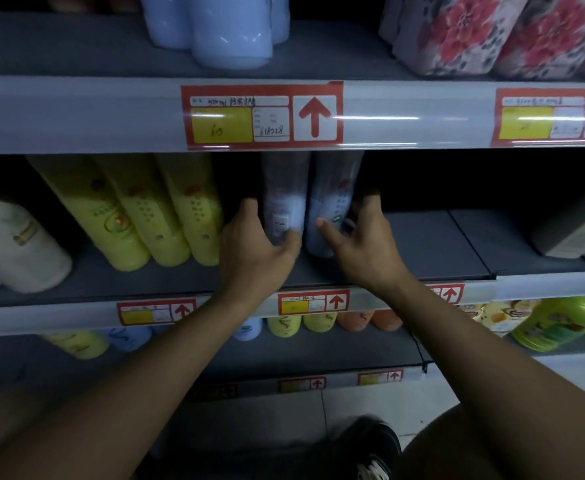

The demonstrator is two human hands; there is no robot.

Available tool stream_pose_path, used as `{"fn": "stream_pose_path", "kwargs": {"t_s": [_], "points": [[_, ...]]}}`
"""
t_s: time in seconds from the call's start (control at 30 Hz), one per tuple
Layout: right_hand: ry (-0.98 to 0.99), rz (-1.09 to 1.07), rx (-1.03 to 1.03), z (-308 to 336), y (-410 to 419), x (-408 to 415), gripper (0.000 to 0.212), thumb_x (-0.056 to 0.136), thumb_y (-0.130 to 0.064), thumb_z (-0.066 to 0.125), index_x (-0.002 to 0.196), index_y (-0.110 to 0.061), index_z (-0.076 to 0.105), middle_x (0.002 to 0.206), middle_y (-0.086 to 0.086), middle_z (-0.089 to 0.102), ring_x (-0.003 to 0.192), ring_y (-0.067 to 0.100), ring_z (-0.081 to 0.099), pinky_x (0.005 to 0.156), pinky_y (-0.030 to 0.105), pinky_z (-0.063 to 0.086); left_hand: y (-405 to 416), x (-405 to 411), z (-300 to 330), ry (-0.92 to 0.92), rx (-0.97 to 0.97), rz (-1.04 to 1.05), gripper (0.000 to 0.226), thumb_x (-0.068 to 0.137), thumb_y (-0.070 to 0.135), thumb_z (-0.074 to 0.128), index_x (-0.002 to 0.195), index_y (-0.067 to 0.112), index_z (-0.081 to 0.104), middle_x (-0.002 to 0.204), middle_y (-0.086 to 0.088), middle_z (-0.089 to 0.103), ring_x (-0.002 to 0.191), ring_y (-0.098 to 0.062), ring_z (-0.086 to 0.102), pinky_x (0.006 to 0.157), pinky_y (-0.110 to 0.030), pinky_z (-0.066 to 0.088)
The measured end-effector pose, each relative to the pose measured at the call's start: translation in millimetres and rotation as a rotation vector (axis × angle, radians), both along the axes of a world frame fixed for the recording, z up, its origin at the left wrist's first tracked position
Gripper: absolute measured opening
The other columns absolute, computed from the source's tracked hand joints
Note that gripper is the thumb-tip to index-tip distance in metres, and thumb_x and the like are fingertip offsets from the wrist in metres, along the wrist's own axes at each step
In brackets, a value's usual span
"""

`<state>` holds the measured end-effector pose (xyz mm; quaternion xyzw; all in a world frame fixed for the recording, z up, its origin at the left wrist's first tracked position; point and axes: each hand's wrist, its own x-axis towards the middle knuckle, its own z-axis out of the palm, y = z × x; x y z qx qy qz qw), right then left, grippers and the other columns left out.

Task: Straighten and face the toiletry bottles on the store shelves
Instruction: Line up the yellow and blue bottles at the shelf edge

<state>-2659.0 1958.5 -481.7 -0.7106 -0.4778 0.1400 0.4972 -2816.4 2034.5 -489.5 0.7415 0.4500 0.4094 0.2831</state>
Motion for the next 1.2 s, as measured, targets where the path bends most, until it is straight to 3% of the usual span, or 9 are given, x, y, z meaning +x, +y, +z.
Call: {"fn": "stream_pose_path", "kwargs": {"t_s": [0.1,0.2,0.33,0.43,0.5,0.67,0.8,1.0,1.2], "points": [[-0.017,-0.014,-0.011,4,0,1,0.058,0.082,-0.034,0.083,0.125,-0.022,0.045,0.114,-0.011,0.064,0.109,0.008,0.067,0.099,0.042,0.058,0,3,2,0.016,-0.002,0.043,0.048,0.078,0.049,0.083,0.103,0.022,0.051,0.104,0.003,0.064,0.095,-0.019,0.067,0.078,-0.042,0.06],[-0.101,-0.065,-0.015,7,4,6,0.07,0.071,-0.051,0.089,0.126,-0.022,0.058,0.12,0.001,0.066,0.106,0.011,0.067,0.092,0.033,0.06,2,8,3,0.098,0.036,0.111,0.062,0.077,0.057,0.082,0.108,0.009,0.057,0.11,-0.008,0.057,0.099,-0.026,0.059,0.076,-0.035,0.049],[-0.086,-0.057,-0.022,6,8,16,0.051,0.08,-0.033,0.089,0.121,-0.016,0.065,0.114,-0.007,0.071,0.097,0.002,0.067,0.084,0.01,0.054,5,13,4,0.102,0.014,0.14,0.069,0.076,0.063,0.079,0.108,0.005,0.06,0.108,-0.009,0.056,0.094,-0.024,0.054,0.073,-0.033,0.041],[0.005,-0.035,-0.05,0,12,18,0.053,0.082,-0.045,0.08,0.12,-0.013,0.062,0.116,-0.003,0.073,0.106,0.011,0.07,0.094,0.037,0.06,6,17,4,0.088,0.003,0.143,0.065,0.078,0.061,0.079,0.104,0.005,0.059,0.099,-0.001,0.049,0.087,-0.015,0.046,0.071,-0.028,0.034],[0.036,-0.022,-0.055,-7,18,23,0.06,0.078,-0.056,0.073,0.118,-0.014,0.063,0.113,-0.001,0.074,0.106,0.013,0.072,0.093,0.047,0.06,4,20,5,0.073,-0.003,0.142,0.058,0.081,0.059,0.079,0.1,0.008,0.057,0.095,0.0,0.051,0.085,-0.015,0.05,0.069,-0.027,0.033],[-0.016,-0.001,-0.031,-1,23,18,0.052,0.072,-0.044,0.086,0.113,-0.014,0.073,0.108,-0.003,0.078,0.1,0.009,0.075,0.09,0.04,0.062,4,21,3,0.106,-0.011,0.118,0.041,0.085,0.038,0.077,0.104,0.009,0.055,0.097,-0.005,0.063,0.095,-0.03,0.066,0.068,-0.031,0.043],[-0.11,-0.064,-0.032,-4,27,20,0.065,0.068,-0.059,0.081,0.114,-0.013,0.073,0.11,0.0,0.076,0.103,0.014,0.073,0.09,0.04,0.061,10,22,1,0.095,0.0,0.154,0.061,0.078,0.051,0.084,0.108,0.003,0.059,0.109,-0.012,0.063,0.104,-0.03,0.062,0.075,-0.03,0.039],[-0.059,-0.021,-0.083,-6,30,23,0.031,0.088,-0.027,0.077,0.113,-0.009,0.072,0.11,0.001,0.076,0.104,0.015,0.073,0.095,0.043,0.059,9,21,-2,0.082,0.018,0.141,0.062,0.079,0.048,0.083,0.116,0.004,0.059,0.114,-0.012,0.06,0.11,-0.029,0.058,0.081,-0.023,0.034],[-0.059,-0.017,-0.063,-9,31,19,0.053,0.076,-0.047,0.075,0.118,-0.015,0.07,0.112,-0.003,0.076,0.105,0.012,0.073,0.093,0.043,0.06,10,19,-3,0.085,0.029,0.139,0.054,0.08,0.037,0.084,0.117,0.005,0.06,0.114,-0.011,0.06,0.11,-0.028,0.058,0.082,-0.022,0.034]]}}
